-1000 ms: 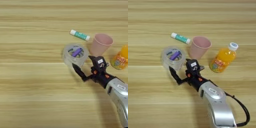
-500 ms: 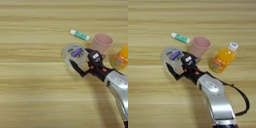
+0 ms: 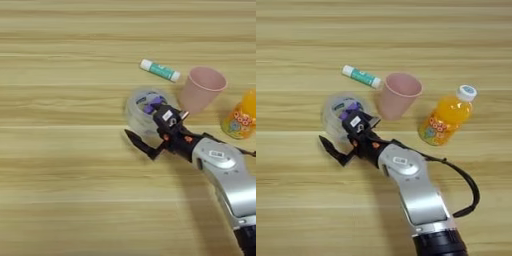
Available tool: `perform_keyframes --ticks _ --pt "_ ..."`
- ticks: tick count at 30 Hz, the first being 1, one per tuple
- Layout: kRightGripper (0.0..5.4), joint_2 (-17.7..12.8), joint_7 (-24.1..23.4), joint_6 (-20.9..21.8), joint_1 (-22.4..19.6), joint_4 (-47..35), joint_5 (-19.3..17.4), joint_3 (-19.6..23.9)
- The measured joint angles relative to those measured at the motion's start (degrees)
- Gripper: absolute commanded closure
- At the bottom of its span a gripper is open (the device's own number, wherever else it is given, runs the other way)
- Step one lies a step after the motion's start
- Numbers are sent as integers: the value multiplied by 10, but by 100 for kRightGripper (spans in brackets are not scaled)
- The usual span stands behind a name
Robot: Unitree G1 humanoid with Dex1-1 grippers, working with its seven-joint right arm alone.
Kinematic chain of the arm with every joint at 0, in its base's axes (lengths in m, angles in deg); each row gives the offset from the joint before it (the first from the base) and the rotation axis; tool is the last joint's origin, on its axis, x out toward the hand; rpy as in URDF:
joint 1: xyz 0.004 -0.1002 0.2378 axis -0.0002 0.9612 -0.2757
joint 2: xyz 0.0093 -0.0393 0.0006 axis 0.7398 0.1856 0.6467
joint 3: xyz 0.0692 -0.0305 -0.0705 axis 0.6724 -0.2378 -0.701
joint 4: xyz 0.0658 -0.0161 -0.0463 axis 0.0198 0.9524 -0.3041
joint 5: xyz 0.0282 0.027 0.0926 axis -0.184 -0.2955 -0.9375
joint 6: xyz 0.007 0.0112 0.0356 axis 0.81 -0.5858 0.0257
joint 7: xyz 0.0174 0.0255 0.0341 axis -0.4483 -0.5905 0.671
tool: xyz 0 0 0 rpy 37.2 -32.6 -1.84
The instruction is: Move the objects on the table
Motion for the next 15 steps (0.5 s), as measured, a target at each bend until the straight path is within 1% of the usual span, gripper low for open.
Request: perform_keyframes --ticks 4,15 --pt "3 0 1 8 -10 18 3 0" --pt "3 -3 19 7 -34 45 7 -6"
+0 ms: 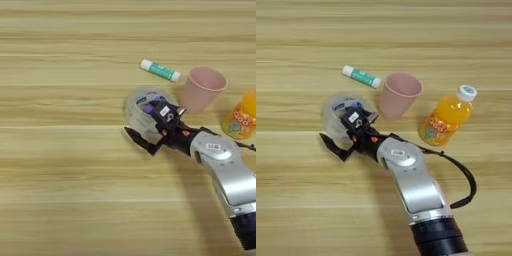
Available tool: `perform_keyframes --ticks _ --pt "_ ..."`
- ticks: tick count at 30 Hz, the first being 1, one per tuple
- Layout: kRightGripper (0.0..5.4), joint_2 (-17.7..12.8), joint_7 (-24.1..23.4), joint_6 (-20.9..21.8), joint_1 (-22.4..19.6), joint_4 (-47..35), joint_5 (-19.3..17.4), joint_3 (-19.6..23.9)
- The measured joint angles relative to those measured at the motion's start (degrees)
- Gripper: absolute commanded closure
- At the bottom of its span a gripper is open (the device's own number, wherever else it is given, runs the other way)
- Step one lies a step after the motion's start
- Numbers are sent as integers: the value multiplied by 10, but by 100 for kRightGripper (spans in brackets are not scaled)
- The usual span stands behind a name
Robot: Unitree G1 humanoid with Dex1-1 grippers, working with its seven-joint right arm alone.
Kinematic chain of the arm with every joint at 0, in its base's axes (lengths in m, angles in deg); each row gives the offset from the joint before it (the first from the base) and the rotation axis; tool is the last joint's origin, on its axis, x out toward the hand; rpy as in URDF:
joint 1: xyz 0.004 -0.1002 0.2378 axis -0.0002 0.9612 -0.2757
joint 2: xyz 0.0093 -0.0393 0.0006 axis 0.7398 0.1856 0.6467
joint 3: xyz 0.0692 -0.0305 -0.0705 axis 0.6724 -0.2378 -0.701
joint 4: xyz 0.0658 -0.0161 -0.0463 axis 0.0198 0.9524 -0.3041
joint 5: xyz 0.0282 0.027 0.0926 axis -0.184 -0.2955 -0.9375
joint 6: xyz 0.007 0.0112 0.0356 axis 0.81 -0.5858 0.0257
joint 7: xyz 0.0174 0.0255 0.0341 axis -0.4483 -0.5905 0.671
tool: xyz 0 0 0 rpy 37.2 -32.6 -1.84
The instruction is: Move the objects on the table
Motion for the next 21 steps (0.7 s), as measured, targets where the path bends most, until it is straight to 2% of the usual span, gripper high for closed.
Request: perform_keyframes --ticks 12,19,21 --pt "124 0 62 -92 -29 -5 -53 -2" --pt "190 -4 80 -127 -41 -16 -55 -17" --pt "225 -3 83 -135 -43 -20 -56 -21"
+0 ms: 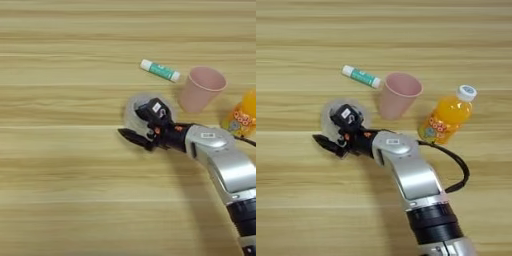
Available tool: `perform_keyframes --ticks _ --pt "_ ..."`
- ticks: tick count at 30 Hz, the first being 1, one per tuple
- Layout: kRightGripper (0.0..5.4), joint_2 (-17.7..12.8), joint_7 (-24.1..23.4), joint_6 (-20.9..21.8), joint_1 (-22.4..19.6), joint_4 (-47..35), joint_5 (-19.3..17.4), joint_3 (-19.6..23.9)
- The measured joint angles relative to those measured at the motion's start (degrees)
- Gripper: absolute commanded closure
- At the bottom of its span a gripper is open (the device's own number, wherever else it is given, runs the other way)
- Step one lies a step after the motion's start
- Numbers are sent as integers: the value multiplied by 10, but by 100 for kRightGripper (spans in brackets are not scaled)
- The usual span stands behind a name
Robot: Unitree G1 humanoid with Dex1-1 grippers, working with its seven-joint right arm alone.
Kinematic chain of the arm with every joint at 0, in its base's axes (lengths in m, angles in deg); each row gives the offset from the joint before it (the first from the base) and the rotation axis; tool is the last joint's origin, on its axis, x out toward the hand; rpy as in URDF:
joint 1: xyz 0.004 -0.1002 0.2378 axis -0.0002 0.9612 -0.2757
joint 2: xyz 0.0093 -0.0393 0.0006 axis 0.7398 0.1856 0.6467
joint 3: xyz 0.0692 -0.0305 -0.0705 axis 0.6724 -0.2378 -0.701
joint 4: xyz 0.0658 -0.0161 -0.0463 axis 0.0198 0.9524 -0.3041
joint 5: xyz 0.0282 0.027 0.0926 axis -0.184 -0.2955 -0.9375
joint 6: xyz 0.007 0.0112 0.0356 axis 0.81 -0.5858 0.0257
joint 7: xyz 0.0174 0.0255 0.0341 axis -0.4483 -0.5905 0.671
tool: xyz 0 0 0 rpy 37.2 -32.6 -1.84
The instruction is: Move the objects on the table
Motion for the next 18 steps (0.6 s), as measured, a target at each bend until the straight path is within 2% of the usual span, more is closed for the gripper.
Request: perform_keyframes --ticks 7,13,18 --pt "297 6 2 -16 -1 -17 -11 -8" --pt "367 32 -1 -27 -11 -20 -17 -22" --pt "386 49 -3 -29 -22 -17 -19 -35"
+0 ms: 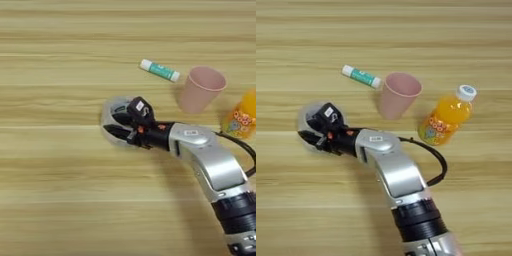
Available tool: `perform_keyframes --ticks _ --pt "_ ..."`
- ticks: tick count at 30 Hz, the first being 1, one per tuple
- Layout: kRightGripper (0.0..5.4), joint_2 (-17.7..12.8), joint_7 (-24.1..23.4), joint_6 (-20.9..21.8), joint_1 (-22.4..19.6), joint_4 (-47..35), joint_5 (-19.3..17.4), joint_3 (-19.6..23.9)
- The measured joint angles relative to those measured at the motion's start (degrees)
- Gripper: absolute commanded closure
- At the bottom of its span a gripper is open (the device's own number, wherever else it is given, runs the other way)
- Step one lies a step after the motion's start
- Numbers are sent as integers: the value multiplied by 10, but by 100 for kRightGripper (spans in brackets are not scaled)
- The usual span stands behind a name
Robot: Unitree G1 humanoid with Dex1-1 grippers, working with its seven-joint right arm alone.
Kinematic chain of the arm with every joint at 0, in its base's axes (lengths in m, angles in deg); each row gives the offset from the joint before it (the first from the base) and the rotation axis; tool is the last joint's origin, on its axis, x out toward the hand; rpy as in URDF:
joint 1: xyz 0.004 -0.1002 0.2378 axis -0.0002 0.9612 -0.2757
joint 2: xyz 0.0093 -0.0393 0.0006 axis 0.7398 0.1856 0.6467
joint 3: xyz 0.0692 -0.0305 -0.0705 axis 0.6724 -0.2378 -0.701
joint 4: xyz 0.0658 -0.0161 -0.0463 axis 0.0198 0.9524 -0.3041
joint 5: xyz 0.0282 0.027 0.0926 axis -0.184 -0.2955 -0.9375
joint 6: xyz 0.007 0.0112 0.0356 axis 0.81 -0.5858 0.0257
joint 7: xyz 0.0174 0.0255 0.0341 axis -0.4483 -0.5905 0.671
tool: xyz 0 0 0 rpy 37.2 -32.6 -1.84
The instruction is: Move the objects on the table
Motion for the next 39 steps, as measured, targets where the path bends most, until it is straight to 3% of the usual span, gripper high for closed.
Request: perform_keyframes --ticks 10,11,27,35,39 --pt "387 23 -3 1 -19 17 0 -16" --pt "358 23 -3 2 -21 18 0 -18" --pt "189 19 -16 15 -14 -4 0 -17" --pt "109 8 -30 16 7 -51 -3 9" --pt "67 8 -65 42 29 -84 4 36"
